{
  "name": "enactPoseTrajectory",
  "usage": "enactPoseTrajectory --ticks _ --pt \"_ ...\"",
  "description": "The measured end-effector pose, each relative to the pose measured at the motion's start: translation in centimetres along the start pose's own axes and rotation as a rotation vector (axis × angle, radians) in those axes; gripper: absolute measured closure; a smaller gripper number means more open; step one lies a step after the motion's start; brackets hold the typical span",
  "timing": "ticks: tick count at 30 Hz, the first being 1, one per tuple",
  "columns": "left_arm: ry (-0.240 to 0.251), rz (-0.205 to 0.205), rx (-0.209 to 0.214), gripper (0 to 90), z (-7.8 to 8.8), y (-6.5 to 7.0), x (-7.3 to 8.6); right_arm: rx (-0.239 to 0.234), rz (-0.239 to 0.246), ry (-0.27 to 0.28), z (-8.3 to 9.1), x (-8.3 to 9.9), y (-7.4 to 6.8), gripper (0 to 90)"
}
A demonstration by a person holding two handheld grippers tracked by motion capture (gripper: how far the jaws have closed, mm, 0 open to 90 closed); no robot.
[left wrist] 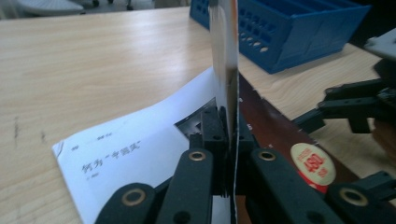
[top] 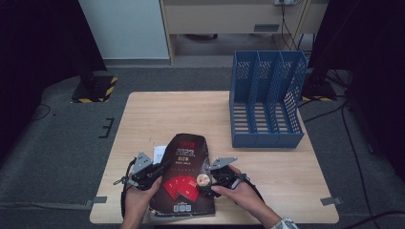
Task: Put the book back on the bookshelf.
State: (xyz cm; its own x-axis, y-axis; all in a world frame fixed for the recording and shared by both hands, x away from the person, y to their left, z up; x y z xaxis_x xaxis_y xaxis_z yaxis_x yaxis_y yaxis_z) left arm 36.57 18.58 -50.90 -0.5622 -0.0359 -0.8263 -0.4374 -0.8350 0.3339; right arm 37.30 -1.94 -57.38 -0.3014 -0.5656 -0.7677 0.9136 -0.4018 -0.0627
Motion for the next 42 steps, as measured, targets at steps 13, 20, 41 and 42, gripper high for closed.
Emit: enactPoseTrajectory --ticks 13,20,41,42 --pt "-0.101 0.006 -0.145 63.3 -1.4 -3.2 1.4 0.042 0.043 -0.002 -0.2 0.1 -0.3 9.4" --pt "-0.122 0.031 -0.19 49.9 -0.9 -4.7 1.7 0.044 0.045 -0.006 -0.2 0.1 -0.3 9.3" --pt "-0.281 0.029 -0.229 36.0 -1.9 -5.4 3.8 0.061 0.05 -0.012 -0.2 0.1 -0.2 13.3" --pt "-0.281 0.032 -0.227 35.9 -1.9 -5.4 3.8 0.055 0.05 -0.013 -0.2 0.0 -0.2 13.8"
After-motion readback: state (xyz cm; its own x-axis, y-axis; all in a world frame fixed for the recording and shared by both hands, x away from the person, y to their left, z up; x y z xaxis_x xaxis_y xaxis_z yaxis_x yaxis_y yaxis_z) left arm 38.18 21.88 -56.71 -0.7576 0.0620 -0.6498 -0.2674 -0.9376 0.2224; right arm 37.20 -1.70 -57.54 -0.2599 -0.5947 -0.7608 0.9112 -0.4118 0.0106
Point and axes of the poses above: each handheld gripper's, and its own axes: z roughly backward along the jaws, x roughly out of its underside, y roughly to its right, the point moved 6 cm from there along -z, roughly forward along the jaws, and after that the axes turned 13 degrees about z, right-handed, at the moved point
